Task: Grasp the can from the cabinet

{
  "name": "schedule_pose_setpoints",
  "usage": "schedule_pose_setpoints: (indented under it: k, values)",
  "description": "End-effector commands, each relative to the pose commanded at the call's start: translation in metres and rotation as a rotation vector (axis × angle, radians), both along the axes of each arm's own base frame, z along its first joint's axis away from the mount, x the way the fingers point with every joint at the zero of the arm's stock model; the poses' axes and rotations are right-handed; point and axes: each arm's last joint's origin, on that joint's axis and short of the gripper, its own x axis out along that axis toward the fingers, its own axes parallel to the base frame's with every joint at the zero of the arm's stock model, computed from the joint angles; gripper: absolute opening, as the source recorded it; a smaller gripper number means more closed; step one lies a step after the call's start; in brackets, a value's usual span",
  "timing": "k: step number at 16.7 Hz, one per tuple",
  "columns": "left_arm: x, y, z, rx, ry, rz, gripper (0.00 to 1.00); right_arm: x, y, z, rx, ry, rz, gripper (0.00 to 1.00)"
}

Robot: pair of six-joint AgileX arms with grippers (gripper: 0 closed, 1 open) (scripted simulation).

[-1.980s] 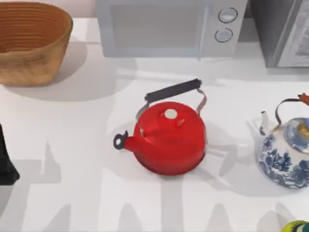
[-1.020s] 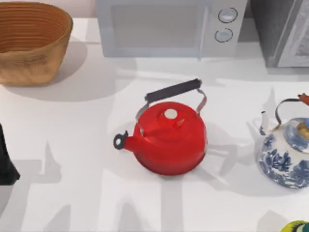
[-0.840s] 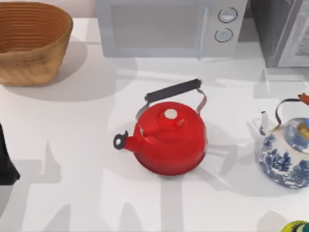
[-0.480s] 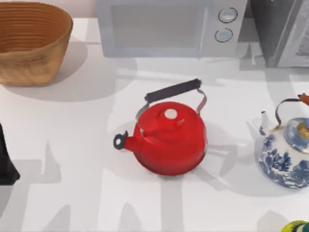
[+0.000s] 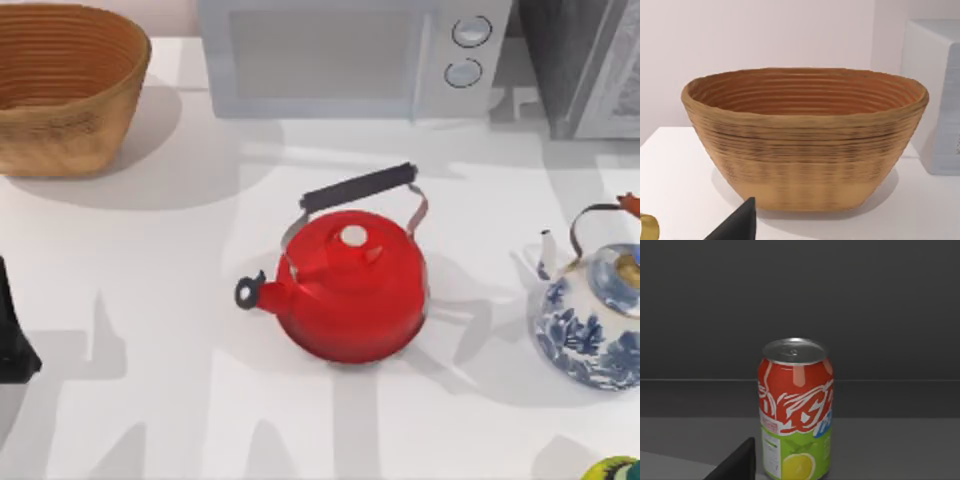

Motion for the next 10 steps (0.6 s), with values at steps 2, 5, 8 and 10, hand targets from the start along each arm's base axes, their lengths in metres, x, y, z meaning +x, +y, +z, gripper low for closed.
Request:
schedule_pose_setpoints:
  k: [2,5,8,10]
  values:
    - [0.0,0.0,0.0,0.0,0.0,0.0,1.0,0.0,-0.001,0.0,0.001,-0.004,-0.004,1.0]
    - [0.0,0.0,0.0,0.0,0.0,0.0,1.0,0.011,0.011,-0.009,0.001,-0.009,-0.006,1.0]
    - [0.0,0.0,0.0,0.0,0.0,0.0,1.0,0.025,0.028,-0.022,-0.001,-0.01,-0.009,1.0]
    - [0.0,0.0,0.0,0.0,0.0,0.0,1.0,0.03,0.034,-0.027,-0.002,-0.009,-0.012,1.0]
